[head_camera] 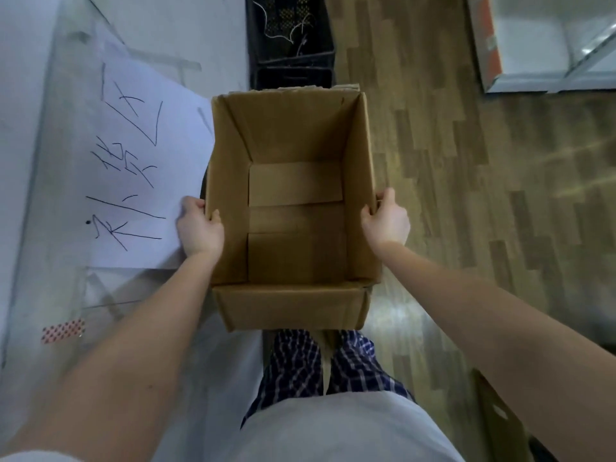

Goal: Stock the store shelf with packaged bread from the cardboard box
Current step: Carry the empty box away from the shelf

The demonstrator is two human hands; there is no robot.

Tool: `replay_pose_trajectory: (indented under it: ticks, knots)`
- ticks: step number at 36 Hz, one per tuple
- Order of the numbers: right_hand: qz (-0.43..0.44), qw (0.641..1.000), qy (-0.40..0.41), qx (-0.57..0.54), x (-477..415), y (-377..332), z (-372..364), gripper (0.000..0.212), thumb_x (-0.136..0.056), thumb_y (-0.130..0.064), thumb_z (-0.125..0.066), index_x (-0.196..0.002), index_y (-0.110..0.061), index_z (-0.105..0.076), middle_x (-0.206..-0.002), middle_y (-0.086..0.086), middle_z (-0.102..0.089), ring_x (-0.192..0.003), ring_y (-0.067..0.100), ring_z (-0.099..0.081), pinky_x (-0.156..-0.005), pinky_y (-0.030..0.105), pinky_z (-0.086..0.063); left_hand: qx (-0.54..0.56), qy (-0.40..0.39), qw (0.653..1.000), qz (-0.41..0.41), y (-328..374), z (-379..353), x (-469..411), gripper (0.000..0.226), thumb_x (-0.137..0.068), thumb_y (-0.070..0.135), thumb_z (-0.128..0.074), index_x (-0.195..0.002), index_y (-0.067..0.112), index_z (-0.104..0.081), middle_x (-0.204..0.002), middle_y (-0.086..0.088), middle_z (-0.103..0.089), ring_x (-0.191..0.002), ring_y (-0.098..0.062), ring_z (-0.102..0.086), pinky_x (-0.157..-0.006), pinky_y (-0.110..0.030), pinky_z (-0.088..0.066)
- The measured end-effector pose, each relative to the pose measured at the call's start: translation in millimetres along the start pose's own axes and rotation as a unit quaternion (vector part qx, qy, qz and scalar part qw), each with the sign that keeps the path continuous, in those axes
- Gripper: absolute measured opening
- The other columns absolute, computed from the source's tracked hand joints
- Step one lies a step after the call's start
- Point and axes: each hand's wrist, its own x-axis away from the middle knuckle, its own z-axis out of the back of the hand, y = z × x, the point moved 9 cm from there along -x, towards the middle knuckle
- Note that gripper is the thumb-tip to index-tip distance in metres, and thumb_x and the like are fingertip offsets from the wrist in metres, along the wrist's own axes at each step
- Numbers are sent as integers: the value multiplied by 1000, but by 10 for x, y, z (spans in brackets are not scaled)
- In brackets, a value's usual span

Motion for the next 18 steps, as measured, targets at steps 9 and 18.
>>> replay_pose_trajectory:
  ticks: [9, 18]
  knots:
    - [-6, 1000, 15, -12, 8, 16, -39, 24, -94, -23, -53, -113, -11, -46, -97, 9, -66, -82, 29, -63, -65, 32, -45, -3, 2, 1000, -5, -70, 6, 1, 28, -93, 16, -59, -116, 5, -48, -117, -16, -63, -106, -32, -63, -87, -34, -49]
    - [-19, 998, 27, -56, -20, 97, -33, 26, -91, -24, -57, -111, -9, -48, -102, 8, -67, -84, 28, -64, -66, 31, -46, 18, 5, 1000, 1, -109, -38, -17, 27, -92, 18, -61, -115, 8, -49, -117, -13, -64, -106, -28, -64, -83, -28, -49]
